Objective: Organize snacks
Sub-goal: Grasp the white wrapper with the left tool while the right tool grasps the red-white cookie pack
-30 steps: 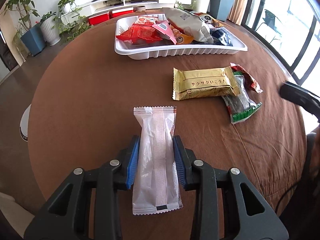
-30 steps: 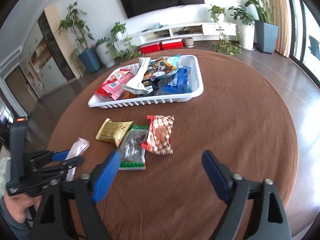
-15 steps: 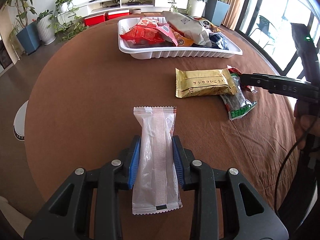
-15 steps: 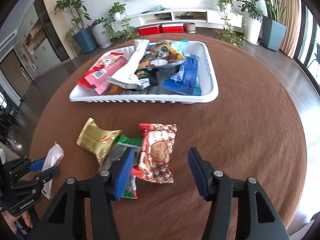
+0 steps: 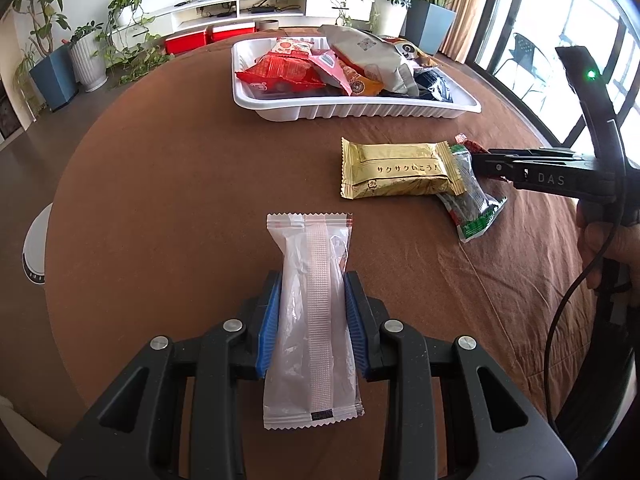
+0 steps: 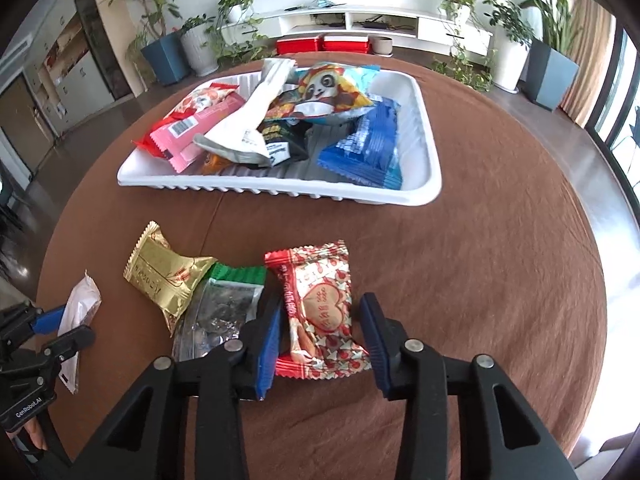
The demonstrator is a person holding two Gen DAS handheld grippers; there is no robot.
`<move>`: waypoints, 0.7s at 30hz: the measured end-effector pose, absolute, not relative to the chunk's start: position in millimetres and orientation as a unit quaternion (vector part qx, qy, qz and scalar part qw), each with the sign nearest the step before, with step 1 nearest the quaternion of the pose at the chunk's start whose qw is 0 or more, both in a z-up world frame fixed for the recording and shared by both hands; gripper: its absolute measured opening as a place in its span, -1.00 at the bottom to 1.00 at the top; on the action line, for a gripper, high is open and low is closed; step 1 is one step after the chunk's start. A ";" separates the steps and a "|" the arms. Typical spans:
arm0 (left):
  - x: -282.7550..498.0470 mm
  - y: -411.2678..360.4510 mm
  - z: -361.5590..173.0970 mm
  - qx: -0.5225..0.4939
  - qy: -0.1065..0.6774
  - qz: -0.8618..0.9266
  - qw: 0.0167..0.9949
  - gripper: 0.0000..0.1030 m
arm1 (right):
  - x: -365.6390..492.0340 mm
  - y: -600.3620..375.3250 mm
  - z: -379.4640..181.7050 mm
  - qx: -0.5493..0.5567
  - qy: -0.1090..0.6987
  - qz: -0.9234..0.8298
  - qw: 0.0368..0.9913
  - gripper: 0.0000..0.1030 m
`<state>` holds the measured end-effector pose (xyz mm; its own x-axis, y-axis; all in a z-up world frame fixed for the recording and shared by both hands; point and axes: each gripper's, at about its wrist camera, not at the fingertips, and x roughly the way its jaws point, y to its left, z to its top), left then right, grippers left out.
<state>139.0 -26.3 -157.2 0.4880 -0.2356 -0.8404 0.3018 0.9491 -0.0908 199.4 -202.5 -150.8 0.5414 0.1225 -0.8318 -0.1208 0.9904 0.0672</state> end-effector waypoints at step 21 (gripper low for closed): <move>138.5 -23.4 -155.3 0.029 0.475 -0.158 0.865 -0.57 | 185.1 -219.6 -142.2 0.034 0.455 0.080 0.886 -0.60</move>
<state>138.5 -23.4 -155.3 0.4994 -0.2467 -0.8305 0.3015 0.9482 -0.1004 185.1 -219.6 -142.2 0.5723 0.1735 -0.8015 -0.1114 0.9848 0.1335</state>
